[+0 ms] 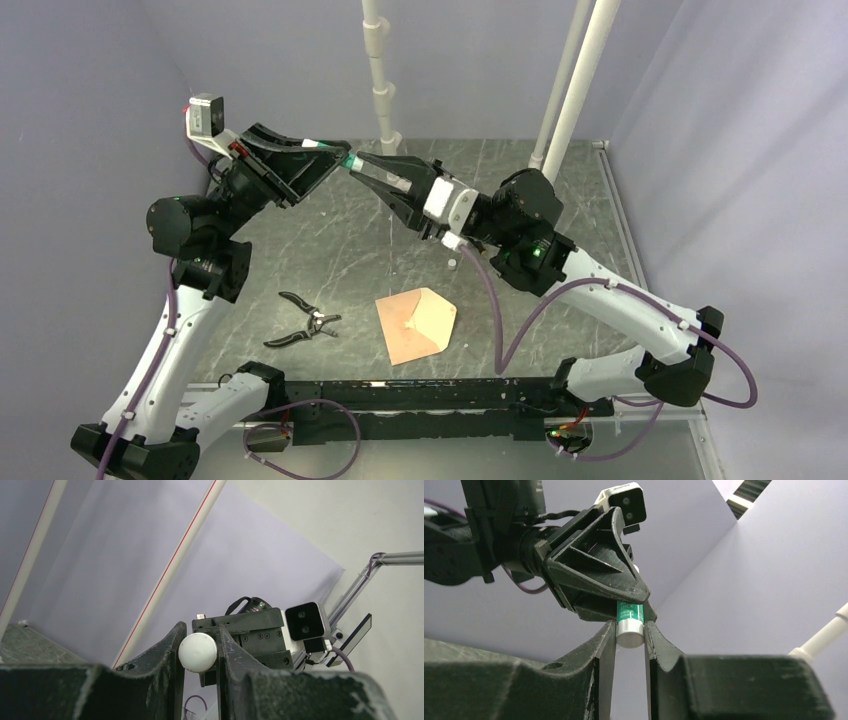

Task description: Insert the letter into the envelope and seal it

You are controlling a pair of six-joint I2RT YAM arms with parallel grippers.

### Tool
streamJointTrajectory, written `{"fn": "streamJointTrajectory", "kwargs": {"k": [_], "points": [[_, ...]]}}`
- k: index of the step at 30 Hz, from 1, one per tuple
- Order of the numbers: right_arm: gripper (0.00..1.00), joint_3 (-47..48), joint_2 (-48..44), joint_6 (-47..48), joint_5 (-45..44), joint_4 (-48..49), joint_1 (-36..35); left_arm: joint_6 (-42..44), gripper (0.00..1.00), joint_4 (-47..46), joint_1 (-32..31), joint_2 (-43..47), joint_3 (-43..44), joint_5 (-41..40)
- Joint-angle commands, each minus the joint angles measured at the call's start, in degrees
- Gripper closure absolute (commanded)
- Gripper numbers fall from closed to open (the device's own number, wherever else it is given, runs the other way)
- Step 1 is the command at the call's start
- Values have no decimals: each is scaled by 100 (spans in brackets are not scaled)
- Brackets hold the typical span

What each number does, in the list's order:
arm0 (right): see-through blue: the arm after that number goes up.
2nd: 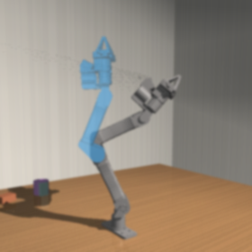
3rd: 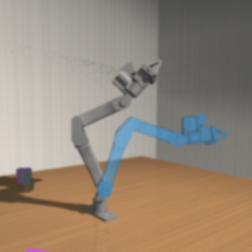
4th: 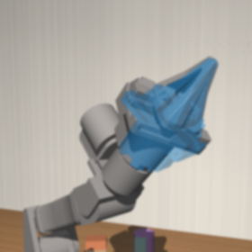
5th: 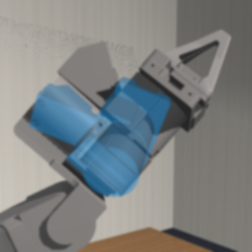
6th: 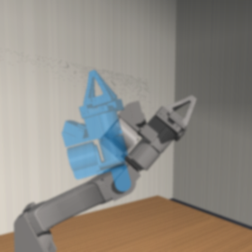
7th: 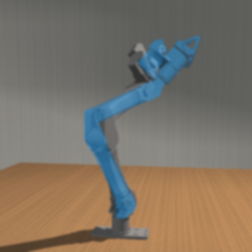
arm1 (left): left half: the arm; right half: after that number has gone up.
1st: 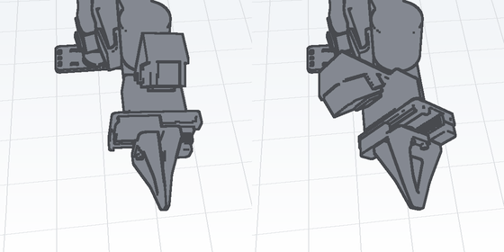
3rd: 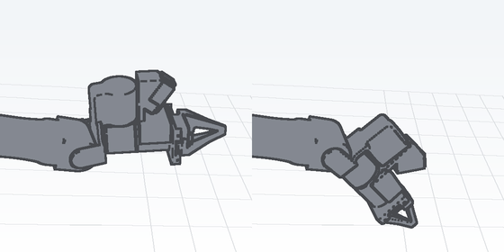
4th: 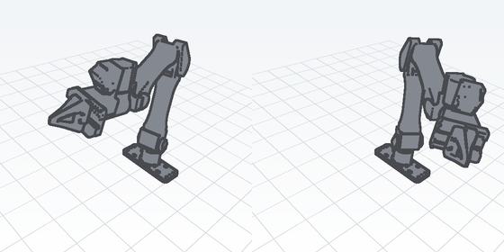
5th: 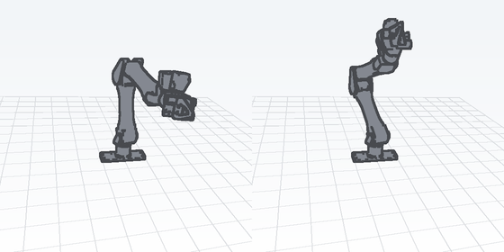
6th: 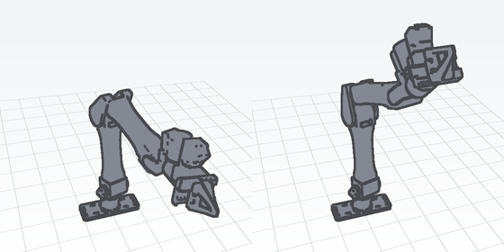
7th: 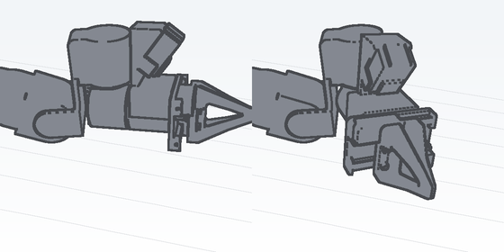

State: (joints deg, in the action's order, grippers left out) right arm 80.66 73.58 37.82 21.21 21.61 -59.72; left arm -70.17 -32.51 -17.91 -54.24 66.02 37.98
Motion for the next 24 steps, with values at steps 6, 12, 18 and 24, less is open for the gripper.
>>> {"fn": "streamJointTrajectory", "kwargs": {"k": [6,12,18,24], "points": [[100,423,-40,-3005,-402,47,21,841,98,-836,-11,114,209,613],[100,-31,-309,-5509,-879,624,106,1502,98,-2844,-11,255,26,1590],[100,-145,-427,-6980,-1100,787,196,901,97,-3822,-11,-118,506,2470],[100,-144,-394,-8440,-1306,889,198,662,98,-4248,-11,-271,691,2804]]}}
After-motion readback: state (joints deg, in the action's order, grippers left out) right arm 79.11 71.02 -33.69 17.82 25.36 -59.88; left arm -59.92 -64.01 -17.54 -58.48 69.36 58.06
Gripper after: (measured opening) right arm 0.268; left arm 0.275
